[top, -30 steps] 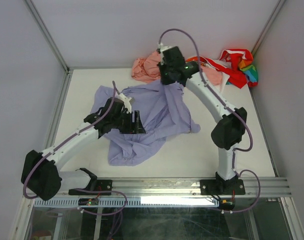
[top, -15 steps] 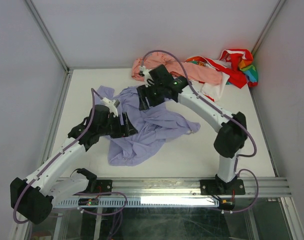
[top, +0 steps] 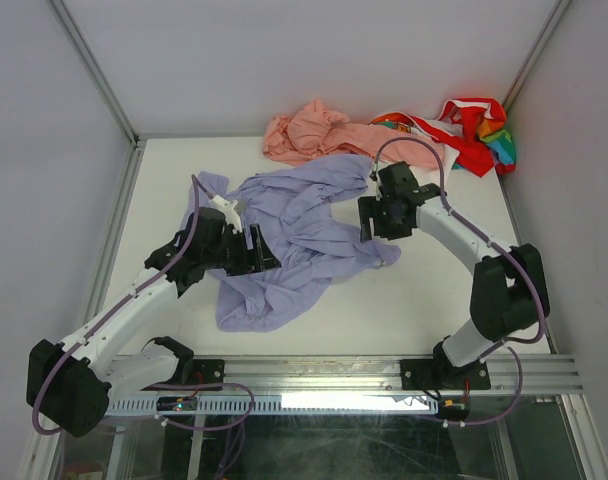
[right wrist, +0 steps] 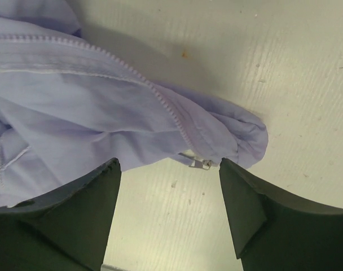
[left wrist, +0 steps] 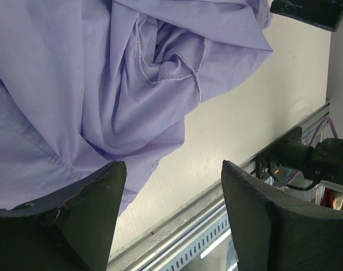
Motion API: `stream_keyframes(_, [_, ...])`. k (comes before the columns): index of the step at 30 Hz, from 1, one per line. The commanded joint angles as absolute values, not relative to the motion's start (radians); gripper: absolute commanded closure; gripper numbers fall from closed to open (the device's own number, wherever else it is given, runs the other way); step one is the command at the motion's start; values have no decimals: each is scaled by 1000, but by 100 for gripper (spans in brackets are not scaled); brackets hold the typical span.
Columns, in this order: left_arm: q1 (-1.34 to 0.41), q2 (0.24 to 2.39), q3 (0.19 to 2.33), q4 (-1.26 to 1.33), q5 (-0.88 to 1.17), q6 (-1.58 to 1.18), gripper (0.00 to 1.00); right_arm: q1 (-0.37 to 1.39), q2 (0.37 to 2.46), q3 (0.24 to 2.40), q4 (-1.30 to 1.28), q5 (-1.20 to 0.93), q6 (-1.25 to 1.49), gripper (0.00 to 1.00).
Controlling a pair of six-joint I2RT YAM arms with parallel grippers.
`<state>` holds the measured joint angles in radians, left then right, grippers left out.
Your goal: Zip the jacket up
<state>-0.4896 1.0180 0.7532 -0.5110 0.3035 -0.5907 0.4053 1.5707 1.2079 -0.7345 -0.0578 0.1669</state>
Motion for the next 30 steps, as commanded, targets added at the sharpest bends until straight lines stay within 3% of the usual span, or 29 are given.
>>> stream_keyframes(1, [-486, 1048, 754, -445, 336, -587, 30, 386, 1599, 1172, -538, -86, 166, 28])
stream_keyframes(9, [-486, 1066, 760, -443, 338, -579, 30, 382, 1739, 1206, -465, -29, 145, 45])
stream_keyframes(11, [-486, 1065, 758, -444, 333, -577, 30, 383, 1768, 1214, -463, -23, 136, 59])
stream_keyframes(14, [-486, 1061, 756, -445, 324, -577, 30, 392, 1764, 1244, -521, -37, 123, 91])
stream_keyframes(16, [-486, 1059, 755, -445, 319, -575, 30, 417, 1721, 1248, -565, -37, 112, 100])
stream_keyframes(25, [-481, 1072, 763, -454, 285, -561, 30, 707, 1587, 1336, -907, 66, 175, 100])
stream_keyframes(30, [-436, 1106, 792, -461, 283, -534, 30, 921, 1566, 1304, -879, -138, 277, 94])
